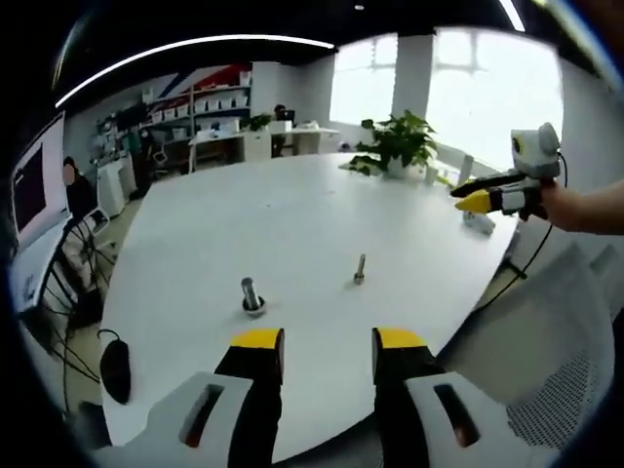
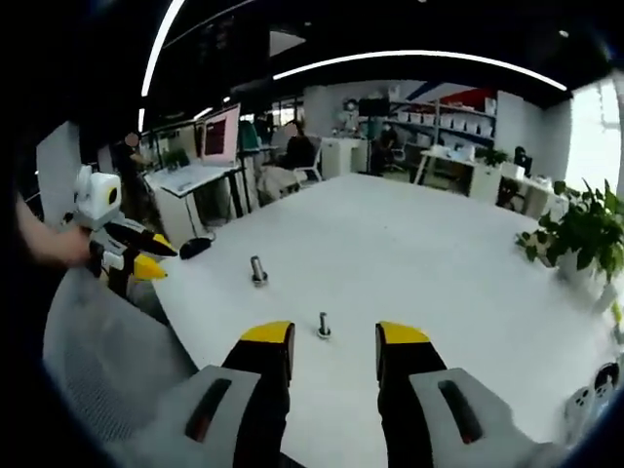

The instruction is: Place the washer onto the threaded stud by aligning its center hole with the stud, sliding it down to the base, and recovering from edge contact or off-axis alignment until the washer reaches the visible bottom stop.

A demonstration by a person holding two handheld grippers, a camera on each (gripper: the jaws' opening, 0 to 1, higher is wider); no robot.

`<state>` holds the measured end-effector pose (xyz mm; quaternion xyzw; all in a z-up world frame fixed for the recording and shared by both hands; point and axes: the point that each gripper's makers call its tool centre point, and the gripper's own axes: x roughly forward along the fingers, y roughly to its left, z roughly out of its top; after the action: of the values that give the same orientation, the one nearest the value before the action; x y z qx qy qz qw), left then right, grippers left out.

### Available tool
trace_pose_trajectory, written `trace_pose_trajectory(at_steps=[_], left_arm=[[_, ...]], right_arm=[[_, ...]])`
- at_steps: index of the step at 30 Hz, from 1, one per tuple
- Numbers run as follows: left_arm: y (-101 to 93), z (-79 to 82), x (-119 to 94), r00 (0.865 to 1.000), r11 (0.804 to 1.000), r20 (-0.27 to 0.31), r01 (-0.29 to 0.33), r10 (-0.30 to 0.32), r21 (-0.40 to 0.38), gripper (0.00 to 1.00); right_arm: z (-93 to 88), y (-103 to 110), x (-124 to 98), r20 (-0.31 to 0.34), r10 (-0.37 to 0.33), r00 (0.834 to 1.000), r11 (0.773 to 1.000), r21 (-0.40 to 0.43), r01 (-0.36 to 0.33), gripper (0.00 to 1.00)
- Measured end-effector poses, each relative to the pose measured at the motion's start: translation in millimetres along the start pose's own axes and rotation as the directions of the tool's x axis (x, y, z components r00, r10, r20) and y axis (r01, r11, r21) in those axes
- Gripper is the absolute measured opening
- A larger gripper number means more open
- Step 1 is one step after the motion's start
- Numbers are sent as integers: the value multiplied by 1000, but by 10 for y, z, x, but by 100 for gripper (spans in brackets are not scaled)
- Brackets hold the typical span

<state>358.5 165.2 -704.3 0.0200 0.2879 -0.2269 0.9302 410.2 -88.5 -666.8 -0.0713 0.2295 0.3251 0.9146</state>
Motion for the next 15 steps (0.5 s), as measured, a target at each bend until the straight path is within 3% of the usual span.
trace_pose_trajectory(at_steps=[1,3,6,11,12,13,15], left_arm=[[26,9,-4,1000,1000,4,-14,14,-5,37],[73,109,-35,998,999,47,-48,48,-10,37],[83,182,-60,995,998,83,-55,56,-12,37],[89,345,-113,986,998,162,-42,48,-39,38],[99,362,-123,984,998,171,-45,51,-38,38],[103,363,-120,984,998,172,-49,55,-38,38],[129,326,-110,985,997,156,-70,73,-25,38]], right_arm=[[12,60,-146,66,33,997,999,40,-36,44],[14,66,-183,99,37,994,997,56,-43,45],[-83,84,-210,82,35,996,990,133,-45,48],[-100,171,-303,106,35,994,992,121,-48,45],[-49,125,-355,148,-6,989,987,159,-17,46],[-10,142,-374,176,-3,984,982,185,-30,48],[9,175,-353,177,22,984,991,124,-45,48]])
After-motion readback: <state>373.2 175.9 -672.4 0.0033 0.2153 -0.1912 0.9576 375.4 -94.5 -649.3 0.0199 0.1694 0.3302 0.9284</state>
